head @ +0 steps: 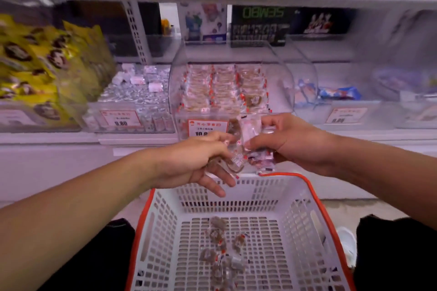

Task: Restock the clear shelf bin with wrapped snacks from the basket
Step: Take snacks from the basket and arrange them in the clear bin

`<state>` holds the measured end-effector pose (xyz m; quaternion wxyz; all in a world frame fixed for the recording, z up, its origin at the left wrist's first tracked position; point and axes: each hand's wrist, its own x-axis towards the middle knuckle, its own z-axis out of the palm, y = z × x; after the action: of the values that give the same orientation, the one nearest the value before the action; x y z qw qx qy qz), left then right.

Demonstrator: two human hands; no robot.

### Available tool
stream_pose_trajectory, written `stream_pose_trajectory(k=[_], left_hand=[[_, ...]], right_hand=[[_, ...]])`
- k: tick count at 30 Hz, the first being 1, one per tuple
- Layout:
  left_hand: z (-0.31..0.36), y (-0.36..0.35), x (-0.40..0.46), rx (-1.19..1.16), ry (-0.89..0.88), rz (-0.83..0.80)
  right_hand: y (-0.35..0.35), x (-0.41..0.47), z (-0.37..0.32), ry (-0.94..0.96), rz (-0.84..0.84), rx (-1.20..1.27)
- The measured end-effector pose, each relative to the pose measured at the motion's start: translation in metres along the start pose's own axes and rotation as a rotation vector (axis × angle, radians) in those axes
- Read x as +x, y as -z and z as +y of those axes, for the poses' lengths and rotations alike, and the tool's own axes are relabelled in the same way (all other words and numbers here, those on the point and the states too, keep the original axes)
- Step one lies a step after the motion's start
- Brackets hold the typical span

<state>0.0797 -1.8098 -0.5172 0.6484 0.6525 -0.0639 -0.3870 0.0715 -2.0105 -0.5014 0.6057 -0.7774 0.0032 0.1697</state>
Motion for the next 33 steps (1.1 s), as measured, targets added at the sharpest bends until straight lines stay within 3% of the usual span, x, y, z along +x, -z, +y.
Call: stream_pose_trajectory(k=[5, 9, 12, 16, 21, 27, 33], left_hand=[[0.005, -0.019, 0.014, 0.119, -0.092, 0.002], [0.01, -0.018, 0.022, -0.057, -0.067, 0.017], [0.021, -0.017, 0.027, -0.195, -0.072, -0.006], [0.024, -0.024, 0.033, -0.276, -0.126, 0.024], [0.011, -0.028, 0.032, -0.3, -0.141, 0.115], [0.008, -0.029, 0.031, -0.125, -0.234, 0.232], [0.014, -0.031, 0.028, -0.403, -0.177, 0.182]], right_hand=[[0.004, 0.008, -0.011, 0.024, 0.029, 0.076], [0.023, 0.01, -0.022, 0.08, 0.05, 0.168], [0.039, 0.007, -0.026, 0.2, 0.188, -0.036], [0.032, -0.001, -0.02, 0.24, 0.062, -0.234], [0.021, -0.002, -0.018, 0.284, 0.031, -0.325], [0.021, -0.007, -0.018, 0.23, -0.058, -0.184], [0.019, -0.001, -0.016, 0.072, -0.001, 0.131]])
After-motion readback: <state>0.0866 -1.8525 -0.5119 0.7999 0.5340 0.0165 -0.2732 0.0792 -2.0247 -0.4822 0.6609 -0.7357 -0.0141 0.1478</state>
